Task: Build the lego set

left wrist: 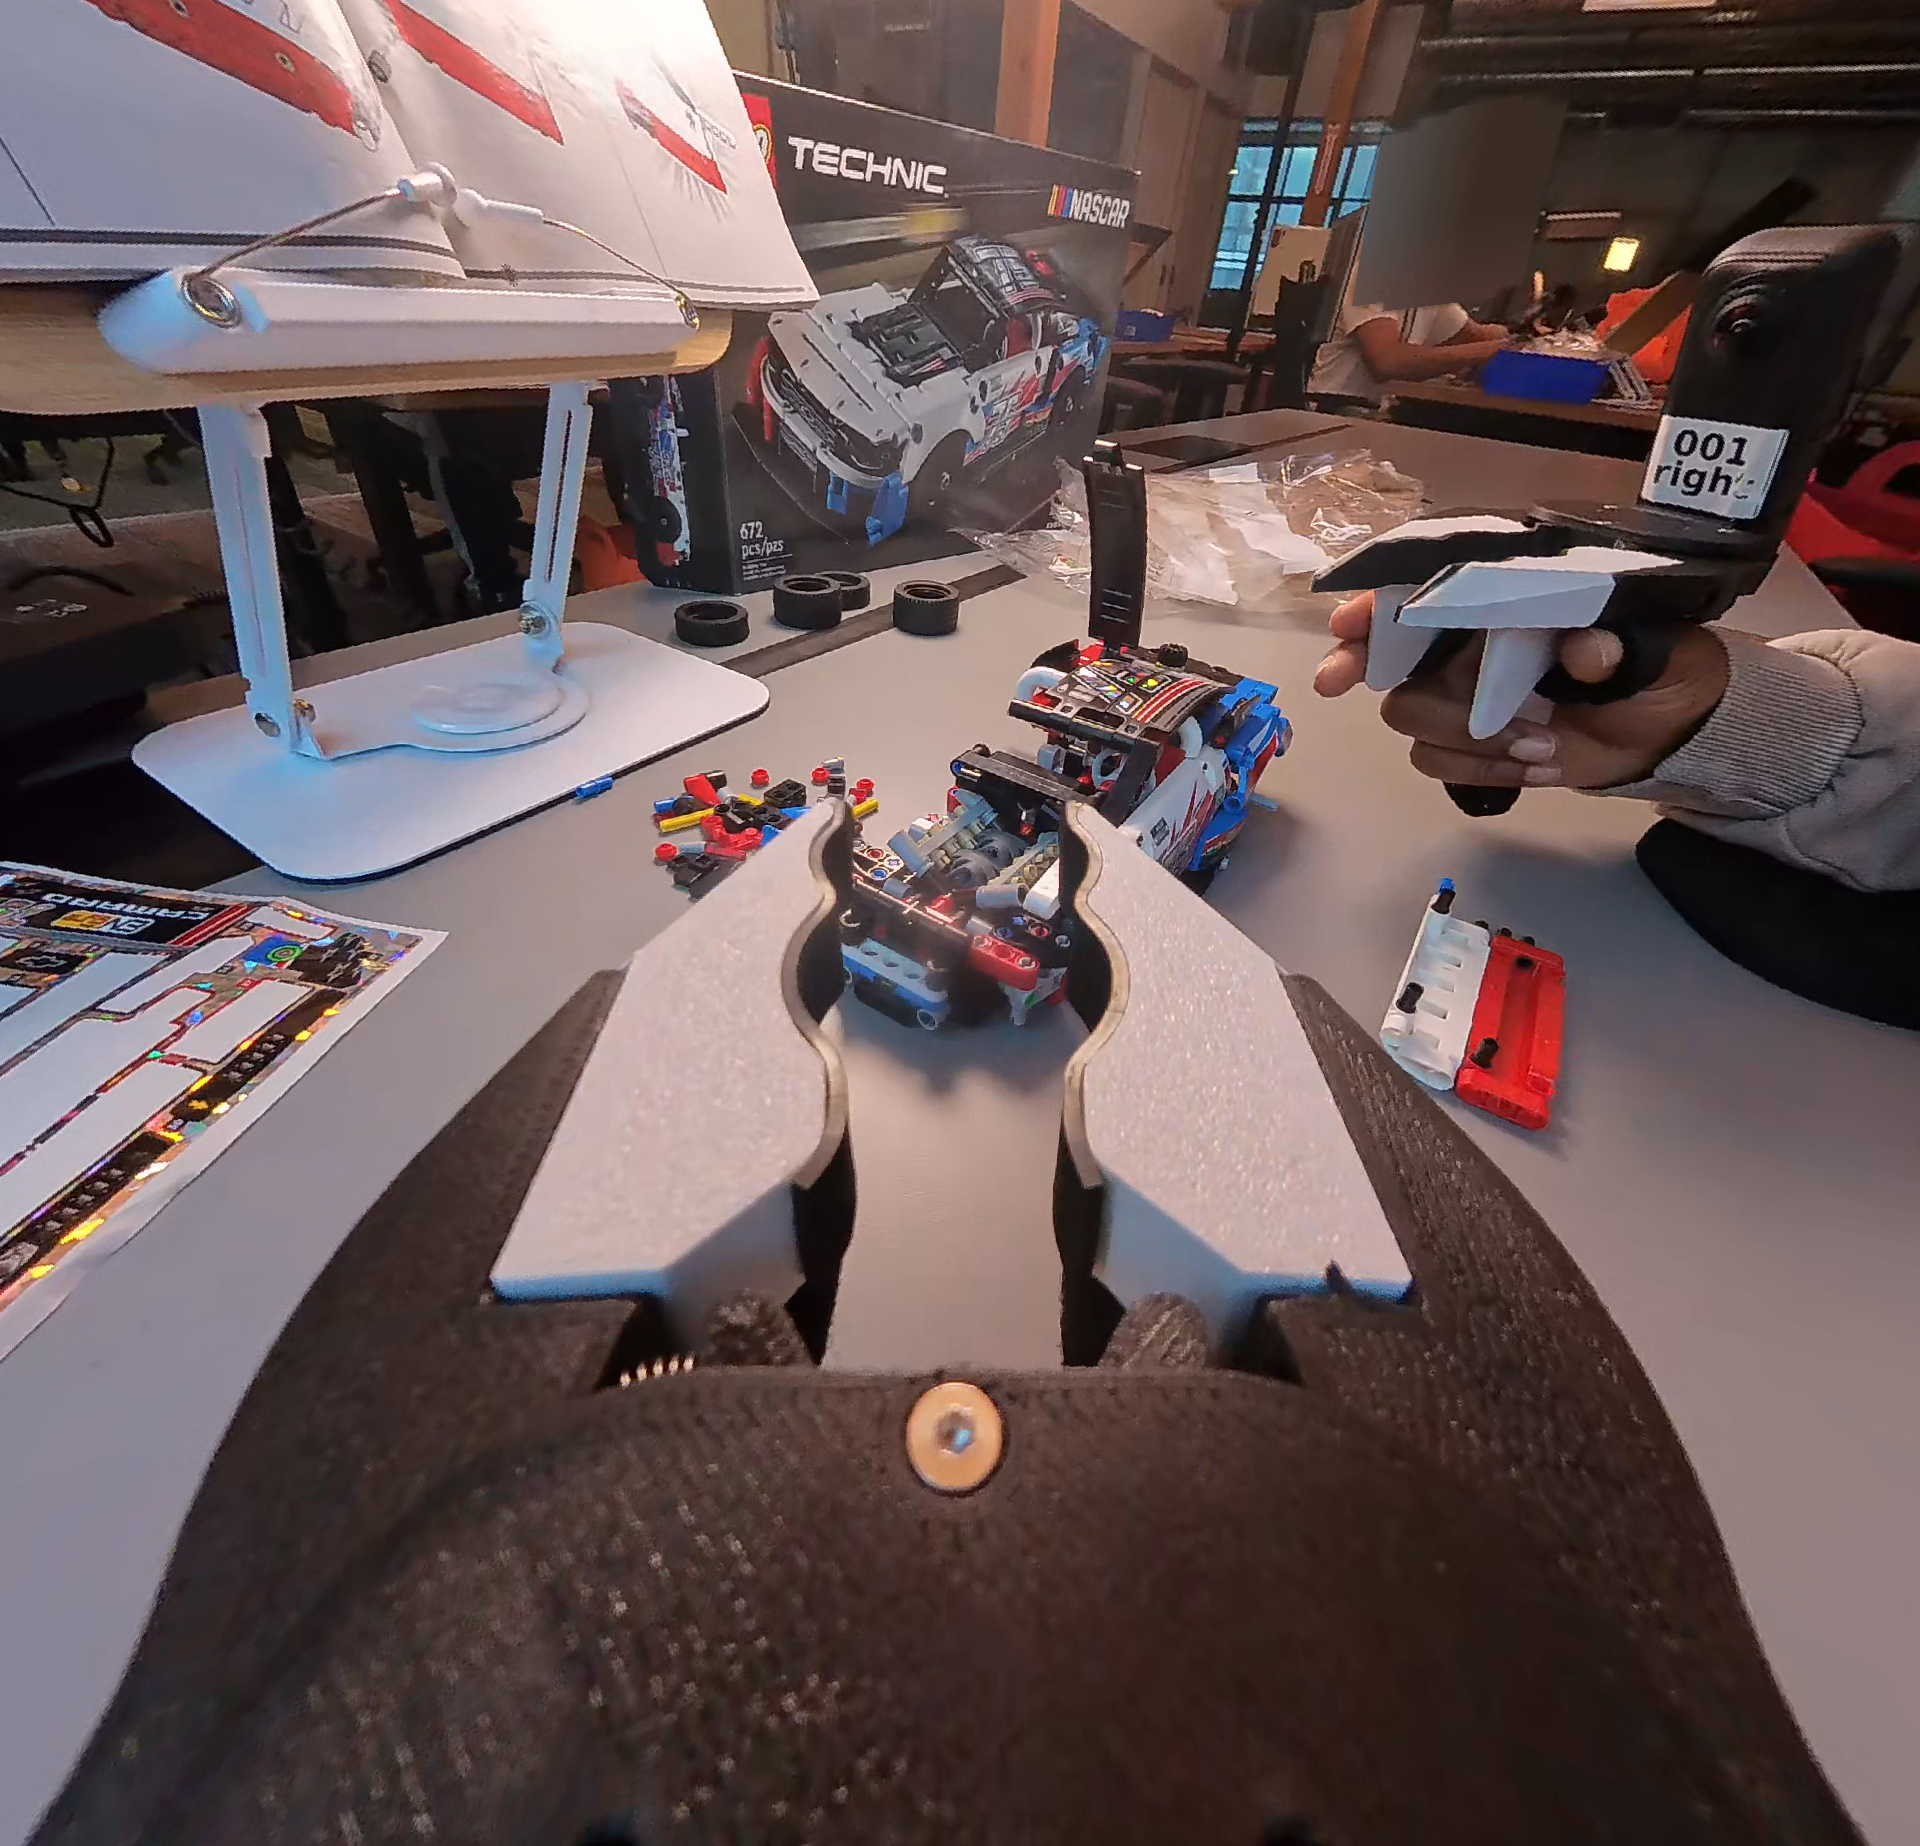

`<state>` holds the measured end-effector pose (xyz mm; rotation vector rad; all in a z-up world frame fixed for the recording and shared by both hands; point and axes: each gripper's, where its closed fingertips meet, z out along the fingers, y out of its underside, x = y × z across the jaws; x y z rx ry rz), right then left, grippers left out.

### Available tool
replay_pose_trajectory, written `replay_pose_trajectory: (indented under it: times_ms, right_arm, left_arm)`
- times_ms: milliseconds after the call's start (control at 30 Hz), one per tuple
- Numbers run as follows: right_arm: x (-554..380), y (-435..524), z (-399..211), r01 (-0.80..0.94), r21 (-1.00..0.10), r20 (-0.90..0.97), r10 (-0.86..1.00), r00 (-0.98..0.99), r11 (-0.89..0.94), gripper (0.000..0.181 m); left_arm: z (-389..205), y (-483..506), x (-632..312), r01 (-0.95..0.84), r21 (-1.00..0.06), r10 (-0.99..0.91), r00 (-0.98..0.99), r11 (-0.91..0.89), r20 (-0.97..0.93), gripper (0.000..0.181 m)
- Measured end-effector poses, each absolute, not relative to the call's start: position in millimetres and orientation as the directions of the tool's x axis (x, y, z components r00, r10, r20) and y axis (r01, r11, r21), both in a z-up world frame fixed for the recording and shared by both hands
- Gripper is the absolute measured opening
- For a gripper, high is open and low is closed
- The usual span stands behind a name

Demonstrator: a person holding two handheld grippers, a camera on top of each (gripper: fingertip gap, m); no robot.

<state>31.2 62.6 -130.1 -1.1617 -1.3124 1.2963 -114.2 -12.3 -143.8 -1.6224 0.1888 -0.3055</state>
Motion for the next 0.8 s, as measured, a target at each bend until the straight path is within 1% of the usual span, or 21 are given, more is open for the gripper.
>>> replay_pose_trajectory:
  times_ms: [500, 567, 667, 733, 800]
  right_arm:
    - [30.7, 56.9, -135.1, 0.045, -0.998, 0.035, 0.989, -0.145, 0.042, 0.026]
    - [30.0, 55.3, -139.0, 0.068, -0.996, 0.041, 0.987, -0.152, 0.052, 0.026]
    - [29.2, 50.2, -147.2, 0.116, -0.989, 0.071, 0.982, -0.174, 0.092, 0.026]
    - [31.1, 45.3, -158.9, 0.188, -0.968, 0.125, 0.969, -0.214, 0.166, 0.026]
    - [38.4, 38.3, -174.0, 0.274, -0.927, 0.175, 0.94, -0.292, 0.257, 0.026]
  left_arm:
    - [-148.0, -11.7, -110.1, 0.058, -0.993, -0.324, 0.942, -0.102, 0.088, 0.036]
    - [-153.9, -13.0, -100.0, 0.047, -0.989, -0.377, 0.921, -0.14, 0.097, 0.032]
    - [-173.9, -19.8, -72.9, -0.017, -0.964, -0.502, 0.856, -0.264, 0.123, 0.032]
    - [-190.0, -26.1, -55.6, -0.085, -0.936, -0.567, 0.813, -0.342, 0.133, 0.033]
    - [-201.9, -30.3, -42.6, -0.155, -0.915, -0.604, 0.789, -0.373, 0.113, 0.034]
